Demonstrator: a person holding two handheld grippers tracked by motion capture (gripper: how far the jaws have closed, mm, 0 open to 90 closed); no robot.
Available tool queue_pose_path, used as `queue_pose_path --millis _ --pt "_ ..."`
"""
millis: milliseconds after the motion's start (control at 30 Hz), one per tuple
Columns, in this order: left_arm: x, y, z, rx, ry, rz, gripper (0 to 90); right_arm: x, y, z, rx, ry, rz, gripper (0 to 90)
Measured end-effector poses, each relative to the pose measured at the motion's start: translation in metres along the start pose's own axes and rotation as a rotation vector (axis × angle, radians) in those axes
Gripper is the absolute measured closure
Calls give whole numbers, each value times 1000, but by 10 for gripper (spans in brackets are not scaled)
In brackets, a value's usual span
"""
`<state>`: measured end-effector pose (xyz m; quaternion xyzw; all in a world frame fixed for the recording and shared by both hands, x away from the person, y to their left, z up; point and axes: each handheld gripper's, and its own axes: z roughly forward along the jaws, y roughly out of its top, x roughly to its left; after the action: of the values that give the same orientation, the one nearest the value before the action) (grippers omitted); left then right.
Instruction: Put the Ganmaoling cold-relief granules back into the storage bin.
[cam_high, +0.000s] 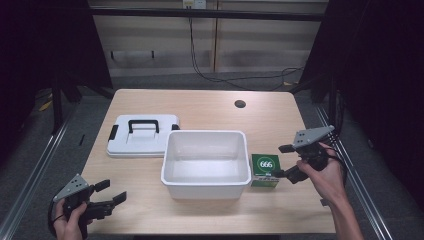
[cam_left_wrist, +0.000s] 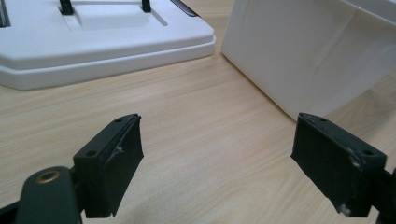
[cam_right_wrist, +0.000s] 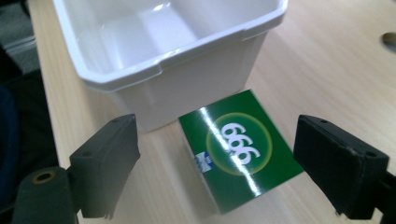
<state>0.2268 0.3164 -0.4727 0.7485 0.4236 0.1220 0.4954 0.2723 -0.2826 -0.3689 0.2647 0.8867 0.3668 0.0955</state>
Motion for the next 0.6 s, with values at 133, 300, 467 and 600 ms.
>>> queue_pose_path --millis 133,300,467,600 --pt "0 0 -1 -7 0 -6 159 1 7 9 80 20 -43 134" --pt "0 0 0 -6 -2 -7 158 1 16 18 127 30 -100 132" --pt "0 0 -1 -5 0 -5 158 -4 24 23 181 42 -136 133" --pt "0 0 -1 -5 -1 -5 159 -6 29 28 214 56 -159 133"
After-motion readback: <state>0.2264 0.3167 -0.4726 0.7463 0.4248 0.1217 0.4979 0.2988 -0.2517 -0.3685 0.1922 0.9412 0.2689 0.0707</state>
